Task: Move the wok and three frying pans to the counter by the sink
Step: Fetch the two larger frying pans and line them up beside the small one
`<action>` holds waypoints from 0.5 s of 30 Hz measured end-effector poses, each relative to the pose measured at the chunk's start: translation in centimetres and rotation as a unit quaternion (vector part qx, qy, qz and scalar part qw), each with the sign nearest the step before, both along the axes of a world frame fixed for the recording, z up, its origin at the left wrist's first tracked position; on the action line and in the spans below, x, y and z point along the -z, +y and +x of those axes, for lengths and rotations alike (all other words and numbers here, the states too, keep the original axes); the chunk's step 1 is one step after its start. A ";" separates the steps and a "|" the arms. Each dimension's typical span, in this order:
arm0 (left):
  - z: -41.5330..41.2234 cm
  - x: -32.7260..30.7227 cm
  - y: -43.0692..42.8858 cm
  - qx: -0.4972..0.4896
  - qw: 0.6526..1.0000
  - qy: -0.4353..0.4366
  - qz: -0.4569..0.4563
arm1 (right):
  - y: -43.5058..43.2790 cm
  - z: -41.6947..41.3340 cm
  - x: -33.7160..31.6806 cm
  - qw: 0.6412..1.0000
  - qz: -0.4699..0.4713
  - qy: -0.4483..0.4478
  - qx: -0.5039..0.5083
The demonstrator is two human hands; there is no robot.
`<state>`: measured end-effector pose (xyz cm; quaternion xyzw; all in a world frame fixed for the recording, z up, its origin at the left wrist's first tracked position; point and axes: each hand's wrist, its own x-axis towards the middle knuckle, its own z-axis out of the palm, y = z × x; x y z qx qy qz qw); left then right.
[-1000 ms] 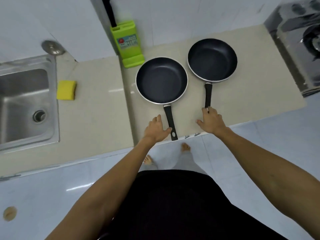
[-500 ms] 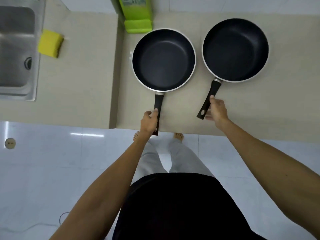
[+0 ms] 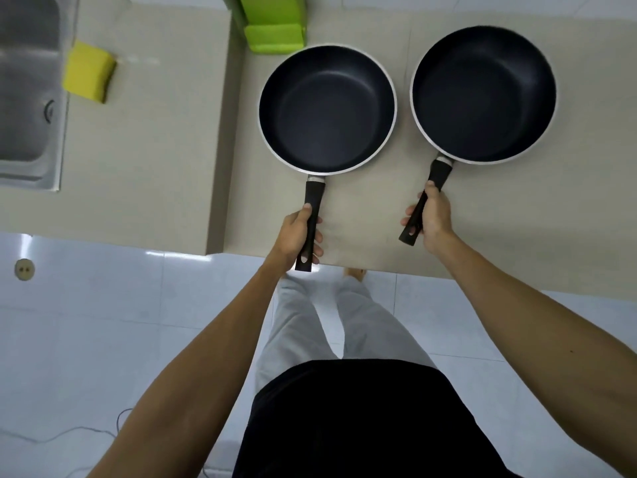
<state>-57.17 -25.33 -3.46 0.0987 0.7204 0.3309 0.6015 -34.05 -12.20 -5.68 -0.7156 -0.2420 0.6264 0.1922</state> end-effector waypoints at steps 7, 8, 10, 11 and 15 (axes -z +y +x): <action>1.7 -4.3 1.8 0.000 0.999 -0.014 0.031 | -0.7 2.4 -3.8 0.991 0.008 0.104 0.084; 1.9 -4.8 2.0 0.000 0.999 -0.017 0.033 | -0.7 2.7 -4.3 0.989 0.000 0.121 0.088; 2.1 -5.6 2.6 -0.003 0.999 -0.014 0.032 | -0.8 3.3 -5.2 0.986 -0.012 0.141 0.089; 2.2 -6.0 2.8 -0.006 0.999 -0.011 0.031 | -0.8 3.6 -5.6 0.986 -0.013 0.144 0.086; 2.3 -7.3 3.7 -0.015 0.999 -0.006 0.032 | -0.5 4.0 -6.9 0.989 0.007 0.129 0.077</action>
